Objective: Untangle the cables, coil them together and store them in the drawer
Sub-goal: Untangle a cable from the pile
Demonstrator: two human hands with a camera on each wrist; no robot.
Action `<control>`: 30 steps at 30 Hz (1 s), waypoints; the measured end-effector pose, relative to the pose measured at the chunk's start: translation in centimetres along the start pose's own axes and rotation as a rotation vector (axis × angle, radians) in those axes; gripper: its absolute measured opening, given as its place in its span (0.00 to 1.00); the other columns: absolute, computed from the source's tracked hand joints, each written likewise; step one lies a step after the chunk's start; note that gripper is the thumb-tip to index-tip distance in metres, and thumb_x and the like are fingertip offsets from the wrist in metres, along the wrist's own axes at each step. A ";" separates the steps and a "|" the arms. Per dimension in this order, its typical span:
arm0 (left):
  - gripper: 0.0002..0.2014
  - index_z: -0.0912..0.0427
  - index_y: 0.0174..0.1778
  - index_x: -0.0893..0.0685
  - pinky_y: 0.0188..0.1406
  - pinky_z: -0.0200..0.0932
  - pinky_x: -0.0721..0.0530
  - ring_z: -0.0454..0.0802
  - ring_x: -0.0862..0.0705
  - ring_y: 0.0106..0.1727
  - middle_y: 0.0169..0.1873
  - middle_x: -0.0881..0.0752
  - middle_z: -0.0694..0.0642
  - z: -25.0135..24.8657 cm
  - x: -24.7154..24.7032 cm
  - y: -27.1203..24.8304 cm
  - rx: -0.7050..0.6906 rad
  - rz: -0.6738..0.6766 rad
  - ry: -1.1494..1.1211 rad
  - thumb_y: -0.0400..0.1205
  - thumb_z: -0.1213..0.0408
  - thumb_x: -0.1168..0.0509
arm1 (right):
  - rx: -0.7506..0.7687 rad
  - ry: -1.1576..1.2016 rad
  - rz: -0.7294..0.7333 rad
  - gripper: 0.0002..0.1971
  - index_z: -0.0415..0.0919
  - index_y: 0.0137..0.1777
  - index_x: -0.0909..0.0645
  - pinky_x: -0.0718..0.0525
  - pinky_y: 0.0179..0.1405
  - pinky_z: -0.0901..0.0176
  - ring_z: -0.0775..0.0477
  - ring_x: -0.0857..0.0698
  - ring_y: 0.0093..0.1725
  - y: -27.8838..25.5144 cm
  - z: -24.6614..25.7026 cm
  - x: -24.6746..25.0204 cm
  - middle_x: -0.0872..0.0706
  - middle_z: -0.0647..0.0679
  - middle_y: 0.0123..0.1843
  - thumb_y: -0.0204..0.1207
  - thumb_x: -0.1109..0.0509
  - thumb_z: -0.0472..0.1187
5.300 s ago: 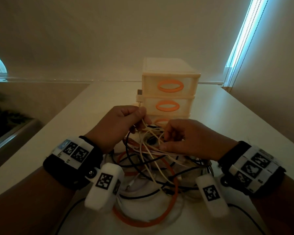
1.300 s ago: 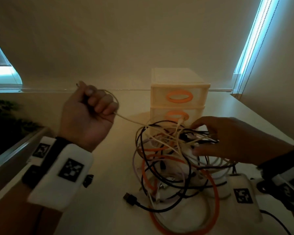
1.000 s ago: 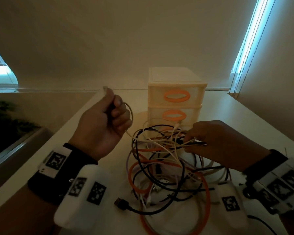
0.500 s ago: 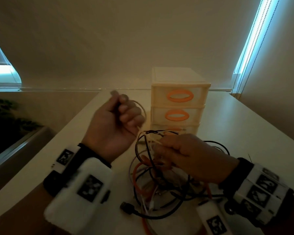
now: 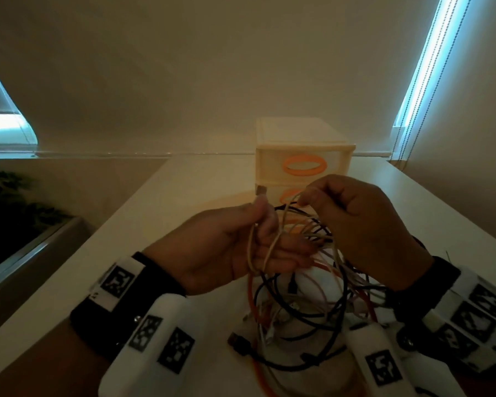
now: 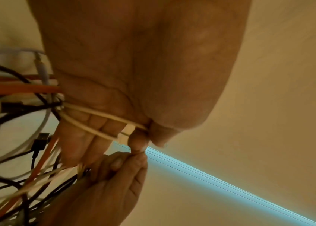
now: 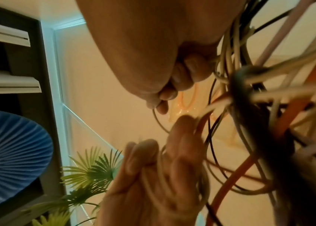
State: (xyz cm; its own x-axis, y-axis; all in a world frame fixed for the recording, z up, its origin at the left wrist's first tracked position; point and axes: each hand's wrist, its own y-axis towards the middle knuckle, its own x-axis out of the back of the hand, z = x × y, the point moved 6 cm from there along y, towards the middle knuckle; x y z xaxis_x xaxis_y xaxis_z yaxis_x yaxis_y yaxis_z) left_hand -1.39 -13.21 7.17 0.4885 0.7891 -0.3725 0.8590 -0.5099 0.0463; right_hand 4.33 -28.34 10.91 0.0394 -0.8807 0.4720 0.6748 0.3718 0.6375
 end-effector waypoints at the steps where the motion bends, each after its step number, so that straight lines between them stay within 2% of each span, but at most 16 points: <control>1: 0.20 0.63 0.43 0.27 0.63 0.53 0.13 0.63 0.10 0.56 0.49 0.10 0.67 -0.2 0.4 0.2 -0.047 -0.040 -0.039 0.92 0.52 0.50 | 0.024 0.047 0.016 0.08 0.44 0.46 0.12 0.21 0.33 0.72 0.62 0.15 0.34 -0.2 0.6 -0.1 0.14 0.65 0.32 0.85 0.32 0.38; 3: 0.20 0.64 0.47 0.25 0.56 0.50 0.11 0.58 0.10 0.51 0.47 0.09 0.63 -0.8 1.1 0.5 -0.154 -0.130 -0.126 0.92 0.51 0.51 | 0.097 0.083 0.134 0.07 0.43 0.52 0.10 0.15 0.40 0.66 0.58 0.11 0.42 -0.7 2.0 -1.0 0.10 0.58 0.42 0.83 0.30 0.38; 4: 0.20 0.63 0.48 0.23 0.54 0.49 0.11 0.59 0.10 0.53 0.49 0.09 0.65 -1.1 1.3 0.5 -0.198 -0.165 -0.172 0.91 0.50 0.51 | 0.148 0.058 0.213 0.08 0.43 0.56 0.10 0.15 0.43 0.68 0.58 0.11 0.45 -1.1 2.5 -1.7 0.10 0.58 0.45 0.83 0.30 0.38; 6: 0.22 0.63 0.48 0.17 0.59 0.52 0.10 0.63 0.12 0.61 0.58 0.11 0.70 -1.3 1.3 0.5 -0.256 -0.216 -0.273 0.90 0.49 0.48 | 0.221 -0.012 0.350 0.11 0.45 0.61 0.11 0.16 0.45 0.68 0.58 0.12 0.47 -1.8 2.6 -2.9 0.11 0.58 0.47 0.83 0.31 0.43; 7: 0.23 0.64 0.46 0.14 0.60 0.51 0.11 0.64 0.11 0.62 0.58 0.11 0.70 -1.4 1.4 0.5 -0.278 -0.245 -0.321 0.89 0.50 0.47 | 0.226 -0.027 0.391 0.12 0.47 0.63 0.12 0.16 0.46 0.63 0.56 0.13 0.48 -2.0 2.3 -3.2 0.11 0.57 0.47 0.83 0.31 0.45; 8: 0.23 0.63 0.41 0.14 0.56 0.49 0.09 0.62 0.09 0.58 0.54 0.10 0.68 -1.4 1.6 0.4 -0.297 -0.280 -0.359 0.89 0.50 0.45 | 0.229 -0.043 0.408 0.13 0.49 0.65 0.12 0.16 0.47 0.60 0.55 0.13 0.48 -2.1 1.8 -3.3 0.11 0.57 0.48 0.84 0.31 0.46; 9: 0.23 0.61 0.37 0.15 0.47 0.45 0.08 0.57 0.08 0.49 0.47 0.10 0.62 -1.5 1.8 0.3 -0.316 -0.308 -0.390 0.89 0.51 0.45 | 0.249 -0.072 0.399 0.13 0.51 0.66 0.13 0.16 0.48 0.60 0.55 0.13 0.49 -2.1 1.4 -3.1 0.11 0.57 0.48 0.83 0.30 0.47; 11: 0.22 0.57 0.33 0.20 0.32 0.37 0.18 0.45 0.17 0.33 0.35 0.19 0.52 -1.8 2.7 0.2 -0.351 -0.332 -0.446 0.90 0.51 0.44 | 0.305 -0.181 0.354 0.14 0.51 0.64 0.13 0.17 0.51 0.60 0.57 0.16 0.52 -2.0 0.3 -2.3 0.13 0.59 0.50 0.80 0.28 0.49; 13: 0.21 0.54 0.34 0.24 0.28 0.35 0.30 0.42 0.29 0.27 0.30 0.27 0.48 -1.9 3.6 0.1 -0.361 -0.352 -0.469 0.91 0.50 0.46 | 0.237 -0.230 0.366 0.20 0.56 0.64 0.17 0.18 0.57 0.61 0.59 0.19 0.60 -1.9 -1.3 -1.4 0.18 0.64 0.57 0.73 0.23 0.56; 15: 0.21 0.54 0.34 0.25 0.27 0.36 0.34 0.42 0.34 0.26 0.29 0.31 0.47 -1.8 4.2 0.1 -0.360 -0.367 -0.466 0.92 0.50 0.47 | 0.092 -0.257 0.442 0.29 0.64 0.63 0.25 0.19 0.60 0.63 0.63 0.22 0.64 -2.0 -3.0 -0.8 0.24 0.70 0.61 0.64 0.21 0.68; 17: 0.22 0.55 0.33 0.25 0.26 0.36 0.35 0.43 0.36 0.26 0.28 0.32 0.48 -1.7 4.5 0.1 -0.360 -0.380 -0.461 0.92 0.51 0.47 | -0.024 -0.302 0.524 0.34 0.67 0.60 0.29 0.20 0.59 0.65 0.66 0.25 0.63 -2.3 -4.1 -0.6 0.27 0.72 0.60 0.56 0.21 0.74; 20: 0.22 0.55 0.32 0.25 0.26 0.37 0.35 0.43 0.37 0.26 0.28 0.33 0.48 -1.7 4.7 0.1 -0.371 -0.392 -0.472 0.92 0.52 0.47 | -0.147 -0.283 0.626 0.35 0.70 0.61 0.32 0.15 0.54 0.64 0.66 0.21 0.60 -2.7 -4.9 -1.1 0.28 0.71 0.63 0.58 0.18 0.70; 23: 0.22 0.55 0.32 0.26 0.25 0.37 0.35 0.43 0.38 0.27 0.28 0.34 0.47 -2.8 5.3 -0.4 -0.423 -0.415 -0.464 0.92 0.52 0.47 | -0.231 -0.271 0.687 0.35 0.70 0.66 0.35 0.13 0.45 0.70 0.66 0.14 0.48 -2.9 -5.4 -1.4 0.23 0.65 0.63 0.66 0.17 0.58; 25: 0.22 0.54 0.31 0.26 0.26 0.37 0.35 0.43 0.39 0.27 0.28 0.35 0.47 -4.0 6.0 -1.0 -0.488 -0.446 -0.463 0.92 0.54 0.47 | -0.247 -0.257 0.654 0.33 0.69 0.65 0.35 0.14 0.41 0.71 0.68 0.13 0.46 -2.5 -5.4 -1.0 0.18 0.62 0.58 0.70 0.17 0.51; 30: 0.23 0.54 0.29 0.25 0.27 0.38 0.36 0.44 0.39 0.27 0.28 0.35 0.47 -6.2 7.7 -2.8 -0.618 -0.513 -0.459 0.91 0.56 0.48 | -0.241 -0.146 0.504 0.38 0.66 0.69 0.35 0.10 0.42 0.67 0.59 0.08 0.42 -1.3 -4.3 0.5 0.08 0.53 0.47 0.68 0.15 0.45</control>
State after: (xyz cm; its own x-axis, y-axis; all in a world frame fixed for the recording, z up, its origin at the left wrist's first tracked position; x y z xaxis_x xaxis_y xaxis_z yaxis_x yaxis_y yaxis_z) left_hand 0.98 -3.55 9.94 0.0308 0.5871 -0.8089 0.9470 0.2418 0.2115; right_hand 6.63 -30.55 7.73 0.3086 -0.5561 0.7717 0.7487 0.6424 0.1635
